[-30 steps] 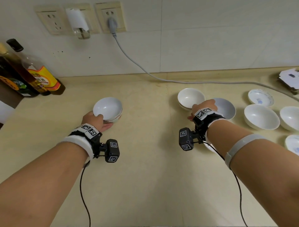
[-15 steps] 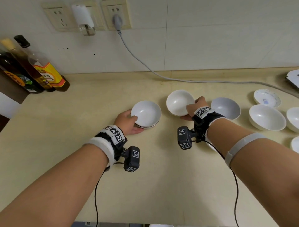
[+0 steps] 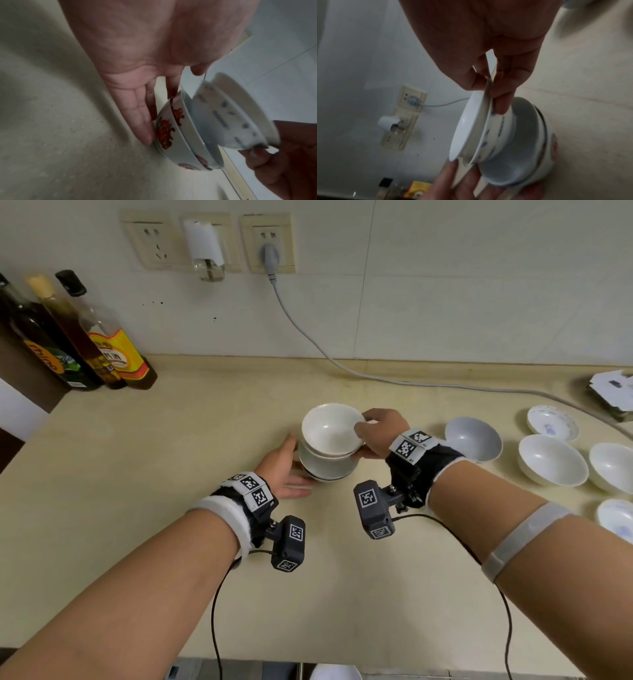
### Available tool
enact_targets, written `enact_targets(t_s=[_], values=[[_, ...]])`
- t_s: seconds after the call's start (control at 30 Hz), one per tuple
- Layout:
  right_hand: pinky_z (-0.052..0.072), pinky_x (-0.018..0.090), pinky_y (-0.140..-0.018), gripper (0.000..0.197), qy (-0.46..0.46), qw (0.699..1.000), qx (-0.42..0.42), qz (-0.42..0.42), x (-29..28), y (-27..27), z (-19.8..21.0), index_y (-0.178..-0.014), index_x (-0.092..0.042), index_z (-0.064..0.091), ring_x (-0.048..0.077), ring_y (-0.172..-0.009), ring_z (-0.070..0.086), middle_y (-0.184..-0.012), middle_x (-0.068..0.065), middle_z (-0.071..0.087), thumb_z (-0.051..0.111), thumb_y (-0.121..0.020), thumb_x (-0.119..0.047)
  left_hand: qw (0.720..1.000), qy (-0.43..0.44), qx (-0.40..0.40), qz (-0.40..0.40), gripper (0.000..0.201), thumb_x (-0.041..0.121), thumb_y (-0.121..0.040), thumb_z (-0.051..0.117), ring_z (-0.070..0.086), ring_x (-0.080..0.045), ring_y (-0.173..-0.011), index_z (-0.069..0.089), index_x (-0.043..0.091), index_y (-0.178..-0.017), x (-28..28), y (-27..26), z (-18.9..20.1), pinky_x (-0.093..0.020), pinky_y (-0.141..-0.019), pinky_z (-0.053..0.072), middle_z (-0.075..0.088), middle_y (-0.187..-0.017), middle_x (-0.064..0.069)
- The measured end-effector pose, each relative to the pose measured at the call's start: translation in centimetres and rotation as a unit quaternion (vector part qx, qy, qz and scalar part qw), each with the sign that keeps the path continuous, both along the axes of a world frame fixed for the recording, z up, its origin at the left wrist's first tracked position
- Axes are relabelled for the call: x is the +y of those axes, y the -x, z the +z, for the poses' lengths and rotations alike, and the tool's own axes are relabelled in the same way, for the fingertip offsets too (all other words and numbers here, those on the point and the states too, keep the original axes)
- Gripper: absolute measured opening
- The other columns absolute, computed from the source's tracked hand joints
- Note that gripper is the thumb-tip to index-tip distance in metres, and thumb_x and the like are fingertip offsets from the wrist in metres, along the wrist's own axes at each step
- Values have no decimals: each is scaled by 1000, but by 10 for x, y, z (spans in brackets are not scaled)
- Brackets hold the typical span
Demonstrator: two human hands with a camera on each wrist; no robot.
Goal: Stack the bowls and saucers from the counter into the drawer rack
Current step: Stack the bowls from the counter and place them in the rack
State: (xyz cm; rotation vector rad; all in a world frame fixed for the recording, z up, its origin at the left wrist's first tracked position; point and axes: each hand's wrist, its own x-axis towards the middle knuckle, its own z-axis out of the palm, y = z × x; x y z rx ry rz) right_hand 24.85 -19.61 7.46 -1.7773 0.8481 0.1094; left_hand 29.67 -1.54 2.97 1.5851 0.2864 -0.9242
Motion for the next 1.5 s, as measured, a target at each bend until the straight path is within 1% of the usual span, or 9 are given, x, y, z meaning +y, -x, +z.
enact_targets(t_s=[0.1,0.23,0.4,0.5,0.6,0.8,1.1,1.33,1.5], values=[[64,39,-58,46,38,998,26,35,15,2,-12,-134,-11,59,37,-81,75,-121,20,67,54,-88,-12,999,29,21,6,77,74,-90,44,71,-43,-104,41,20,-145,2,4,3,-55,-93,57,55,-130,-12],[57,27,-39,49,49,998,21,29,23,11,-24,-138,-11,53,32,-64,71,-122,23,67,51,-89,-10,999,44,10,-20,50,47,-97,58,70,-45,-106,42,26,-139,-1,11,5,-54,-97,56,48,-144,-10],[61,31,-50,54,73,997,24,8,29,19,-31,-140,-16,34,31,-65,71,-114,21,65,53,-89,-15,998,58,-27,-4,55,6,-98,48,67,-50,-107,37,22,-150,-7,18,-2,-54,-94,57,45,-147,-17],[64,42,-71,56,7,999,51,-16,29,23,-31,-145,-12,35,28,-71,69,-103,13,62,53,-92,-18,996,74,-34,28,55,-1,-96,44,63,-50,-110,41,18,-148,-8,23,-2,-52,-90,58,43,-145,-16],[63,43,-69,58,-71,995,70,-13,34,32,-26,-149,-14,33,34,-75,71,-120,17,55,52,-95,-18,996,62,-58,24,54,-3,-94,45,56,-46,-121,44,16,-145,-2,33,-4,-55,-89,59,46,-143,-15],[62,52,-81,45,-149,978,141,46,47,74,-25,-137,-12,42,45,-92,74,-128,26,56,50,-93,-14,997,30,-60,-28,50,-4,-92,44,59,-42,-113,51,19,-136,27,74,-3,-57,-88,58,52,-131,-14],[59,54,-87,48,-164,952,128,223,82,128,-29,-139,-7,40,46,-102,70,-132,24,55,47,-92,-2,994,-37,-85,52,55,-1,-90,45,64,-45,-109,54,24,-138,81,172,16,-55,-83,61,54,-136,-13],[61,50,-85,44,-232,913,84,324,70,209,-37,-135,-7,46,32,-91,69,-125,20,58,42,-92,3,975,-64,-123,173,45,54,-100,45,77,-36,-88,49,32,-139,79,298,18,-43,-85,62,60,-122,0],[53,55,-98,42,-247,888,122,368,49,261,-46,-134,-7,45,37,-97,69,-116,19,61,43,-93,2,945,-173,-115,253,26,50,-102,45,72,-37,-101,61,29,-105,71,358,-30,-45,-89,58,70,-107,-3]])
